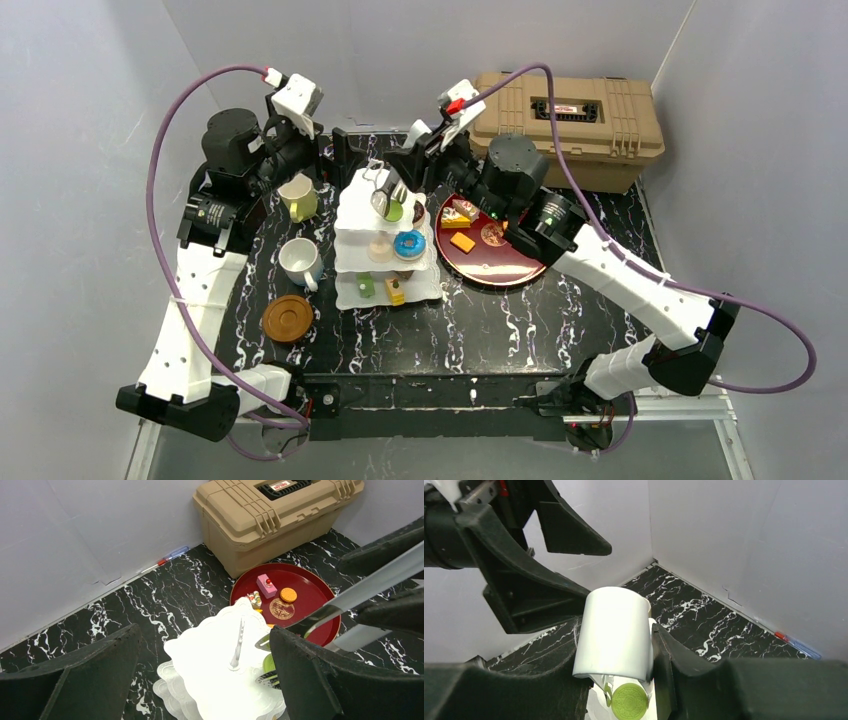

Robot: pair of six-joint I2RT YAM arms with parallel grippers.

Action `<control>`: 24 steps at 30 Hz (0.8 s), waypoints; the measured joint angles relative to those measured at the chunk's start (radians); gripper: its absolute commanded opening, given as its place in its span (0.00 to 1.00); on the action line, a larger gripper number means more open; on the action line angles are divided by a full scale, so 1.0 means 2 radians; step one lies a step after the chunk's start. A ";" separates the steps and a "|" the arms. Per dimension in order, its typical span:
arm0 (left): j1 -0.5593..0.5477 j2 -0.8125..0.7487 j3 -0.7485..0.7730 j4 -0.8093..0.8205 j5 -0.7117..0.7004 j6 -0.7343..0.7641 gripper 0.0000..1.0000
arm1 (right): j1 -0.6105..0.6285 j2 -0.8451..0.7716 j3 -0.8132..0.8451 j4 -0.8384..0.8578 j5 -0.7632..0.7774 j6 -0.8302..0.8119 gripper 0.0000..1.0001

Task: Serve the afternoon tea
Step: Pick up the desert from the tray, then place the desert on the desert table.

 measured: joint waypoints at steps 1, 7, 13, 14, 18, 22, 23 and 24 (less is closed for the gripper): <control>0.000 0.000 -0.001 0.000 -0.001 0.000 0.98 | 0.005 0.002 0.004 -0.001 0.003 -0.002 0.22; 0.000 -0.001 -0.004 0.000 -0.006 0.000 0.98 | 0.028 0.007 0.009 0.003 0.019 -0.007 0.22; 0.000 -0.001 -0.004 0.000 -0.007 0.000 0.98 | 0.043 0.022 0.009 0.020 0.029 -0.009 0.22; 0.000 -0.001 -0.004 0.000 -0.008 0.000 0.98 | 0.044 0.025 0.008 0.023 0.031 -0.010 0.22; 0.000 -0.002 -0.004 0.000 -0.008 0.000 0.98 | 0.046 0.028 -0.004 0.036 0.050 -0.022 0.23; 0.000 -0.004 -0.004 0.000 -0.008 0.000 0.98 | 0.046 0.028 -0.020 0.051 0.066 -0.032 0.24; 0.000 -0.004 -0.004 0.001 -0.008 0.000 0.98 | 0.046 0.028 -0.022 0.052 0.070 -0.034 0.26; 0.000 -0.004 -0.004 0.001 -0.008 0.000 0.98 | 0.046 0.028 -0.024 0.052 0.074 -0.035 0.27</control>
